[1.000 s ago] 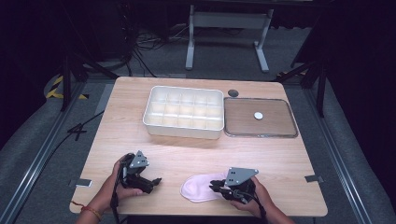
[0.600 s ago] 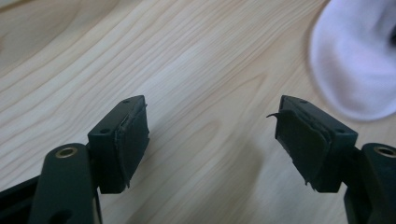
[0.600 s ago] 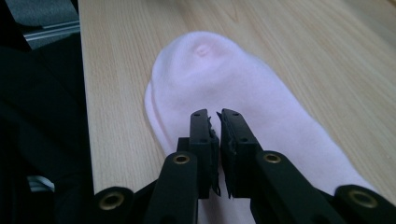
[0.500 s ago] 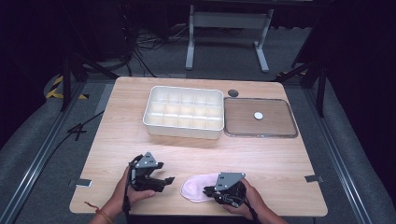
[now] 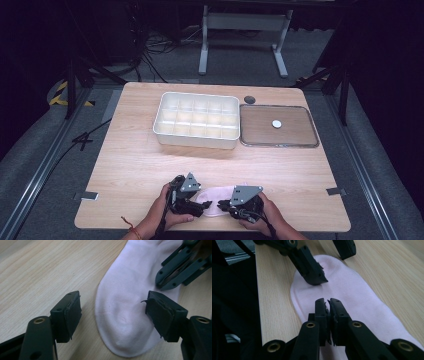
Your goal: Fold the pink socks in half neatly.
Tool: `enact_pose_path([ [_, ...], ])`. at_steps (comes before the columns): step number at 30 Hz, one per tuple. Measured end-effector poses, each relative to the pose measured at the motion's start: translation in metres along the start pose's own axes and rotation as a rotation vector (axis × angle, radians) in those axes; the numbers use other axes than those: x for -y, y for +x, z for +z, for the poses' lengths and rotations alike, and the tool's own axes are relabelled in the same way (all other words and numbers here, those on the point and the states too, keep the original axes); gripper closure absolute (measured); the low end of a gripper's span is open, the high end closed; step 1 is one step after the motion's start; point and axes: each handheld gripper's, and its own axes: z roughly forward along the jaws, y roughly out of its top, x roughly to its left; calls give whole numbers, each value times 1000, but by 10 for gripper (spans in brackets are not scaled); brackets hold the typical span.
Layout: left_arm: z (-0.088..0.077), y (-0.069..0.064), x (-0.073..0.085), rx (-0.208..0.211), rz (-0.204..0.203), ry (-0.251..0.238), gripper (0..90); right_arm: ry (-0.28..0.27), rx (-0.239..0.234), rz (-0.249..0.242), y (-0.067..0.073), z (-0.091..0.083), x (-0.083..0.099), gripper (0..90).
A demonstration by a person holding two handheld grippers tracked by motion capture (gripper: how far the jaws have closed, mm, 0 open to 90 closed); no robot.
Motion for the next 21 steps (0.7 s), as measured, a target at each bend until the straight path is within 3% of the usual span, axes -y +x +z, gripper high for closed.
enact_pose_path([
  [6, 0, -2, 1, -14, 27, 0, 308, 1, 2, -5, 0, 0, 0, 849],
  [10, -2, -2, 2, -9, 38, 0, 372, 0, 6, -5, 1, 0, 0, 849],
  [17, -7, 5, 4, 35, 23, -2, 492, 0, 3, -5, 0, 0, 0, 849],
  [21, -10, 8, 7, 66, -19, -10, 564, -2, 3, 1, 0, 0, 1, 849],
])
